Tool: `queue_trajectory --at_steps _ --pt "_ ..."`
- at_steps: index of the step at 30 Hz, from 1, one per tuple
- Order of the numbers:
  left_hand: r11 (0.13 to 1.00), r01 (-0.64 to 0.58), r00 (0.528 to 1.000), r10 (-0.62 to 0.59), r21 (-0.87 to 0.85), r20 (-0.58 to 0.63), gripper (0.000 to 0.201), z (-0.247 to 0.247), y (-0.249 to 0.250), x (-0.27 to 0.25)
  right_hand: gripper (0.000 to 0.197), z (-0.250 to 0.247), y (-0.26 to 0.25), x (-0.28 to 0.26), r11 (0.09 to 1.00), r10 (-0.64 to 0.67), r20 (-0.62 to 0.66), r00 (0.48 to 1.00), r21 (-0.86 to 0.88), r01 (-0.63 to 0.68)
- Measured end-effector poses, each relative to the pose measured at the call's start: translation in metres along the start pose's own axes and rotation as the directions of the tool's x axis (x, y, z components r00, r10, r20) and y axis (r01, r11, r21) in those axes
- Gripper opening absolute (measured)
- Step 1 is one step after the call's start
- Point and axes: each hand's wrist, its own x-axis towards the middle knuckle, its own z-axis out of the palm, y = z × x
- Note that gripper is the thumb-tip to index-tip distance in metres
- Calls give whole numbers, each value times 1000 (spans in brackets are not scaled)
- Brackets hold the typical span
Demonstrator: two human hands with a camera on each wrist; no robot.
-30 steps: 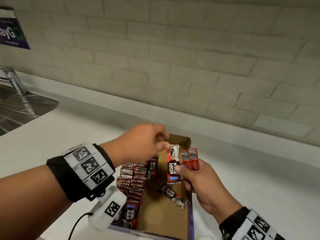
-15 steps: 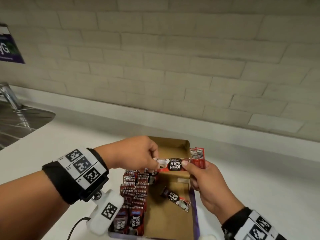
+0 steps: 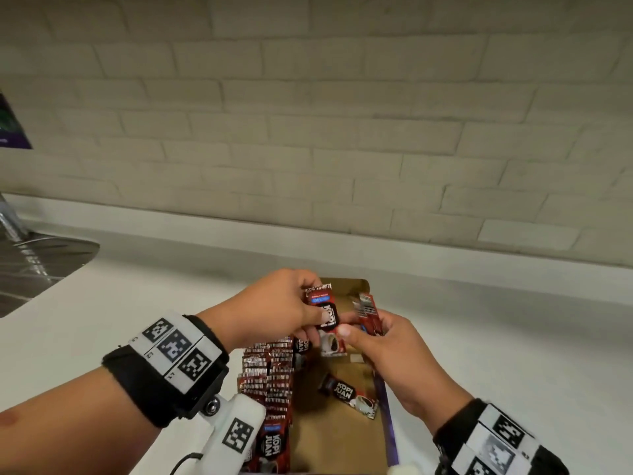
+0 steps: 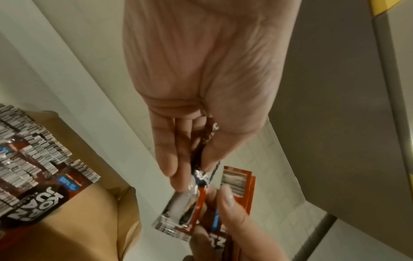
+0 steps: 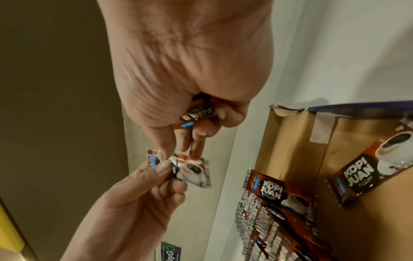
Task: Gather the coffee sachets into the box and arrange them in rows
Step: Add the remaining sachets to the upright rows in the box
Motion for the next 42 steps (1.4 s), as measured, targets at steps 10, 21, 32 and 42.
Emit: queue_trajectory --at_steps 10,21,32,42 --pt "999 -17 982 26 49 -185 11 -10 0 17 8 4 2 14 982 -40 -65 997 -190 27" --pt "965 60 993 -32 253 -112 6 -12 -21 36 5 7 32 14 982 54 -99 994 -174 -70" --pt "729 134 984 -180 672 -1 4 3 -45 64 8 -12 43 4 985 134 -158 978 -90 -150" --pt "618 80 979 -196 782 54 15 10 -52 61 10 -13 48 2 980 176 -128 976 -66 -186"
